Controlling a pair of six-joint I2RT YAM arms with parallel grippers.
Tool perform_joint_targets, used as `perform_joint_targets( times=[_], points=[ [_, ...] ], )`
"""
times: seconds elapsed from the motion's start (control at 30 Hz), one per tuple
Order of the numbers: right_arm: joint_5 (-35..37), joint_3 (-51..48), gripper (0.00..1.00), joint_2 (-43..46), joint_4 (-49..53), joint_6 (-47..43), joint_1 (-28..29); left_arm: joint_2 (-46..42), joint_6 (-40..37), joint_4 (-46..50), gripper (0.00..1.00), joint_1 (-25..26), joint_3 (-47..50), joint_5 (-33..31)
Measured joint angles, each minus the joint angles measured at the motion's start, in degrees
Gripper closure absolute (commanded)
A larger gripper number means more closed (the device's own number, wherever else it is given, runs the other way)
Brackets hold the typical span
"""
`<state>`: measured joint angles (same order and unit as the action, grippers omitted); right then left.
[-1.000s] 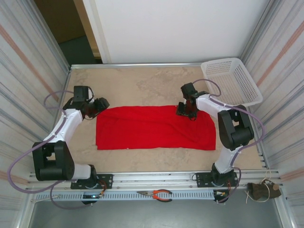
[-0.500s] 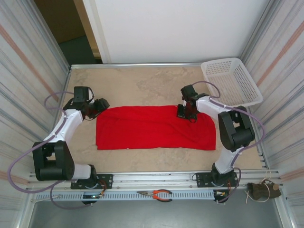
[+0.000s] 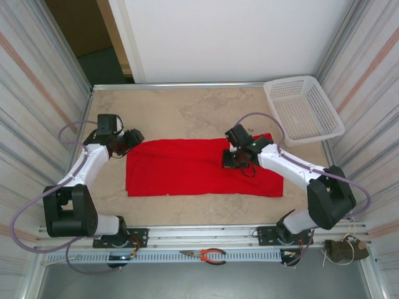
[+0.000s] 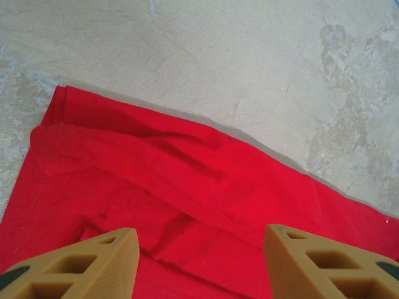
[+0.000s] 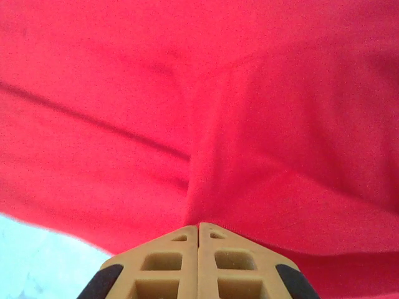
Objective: Fold the inside-out t-shirt
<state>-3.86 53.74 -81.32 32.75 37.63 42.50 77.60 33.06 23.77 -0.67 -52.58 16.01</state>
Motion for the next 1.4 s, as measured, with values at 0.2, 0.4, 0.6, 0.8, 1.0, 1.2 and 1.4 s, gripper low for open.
perform_joint_targets(
  times=[0.2,0.4,0.6,0.8,1.0,1.2,1.4],
  points=[
    [2.0,-2.2,0.67,7.1,2.8,5.1,8.9,0.0,0.0,-0.1,0.44,0.0,0.0,0.1],
    [7.8,-4.1,0.67,12.2,5.0,5.7,-4.2,0.0,0.0,-0.1,0.44,0.0,0.0,0.6],
    [8.4,-5.6,0.67,7.5,3.8,5.2,-10.3,0.0,0.0,-0.1,0.44,0.0,0.0,1.0],
    [8.7,-5.6,0.84,-1.7,0.9,3.9,-7.1,0.0,0.0,-0.1,0.44,0.4,0.0,1.6],
    [7.9,-9.9,0.79,-3.2,-1.4,5.0,-4.6,0.0,0.0,-0.1,0.44,0.4,0.0,1.6],
    [7.9,-6.0,0.55,3.6,1.8,3.2,-12.8,0.0,0.0,-0.1,0.44,0.7,0.0,2.0],
    [12.1,6.8,0.43,-1.5,0.7,-2.4,-23.4,0.1,0.3,-1.3,0.43,2.6,0.8,2.5]
  ],
)
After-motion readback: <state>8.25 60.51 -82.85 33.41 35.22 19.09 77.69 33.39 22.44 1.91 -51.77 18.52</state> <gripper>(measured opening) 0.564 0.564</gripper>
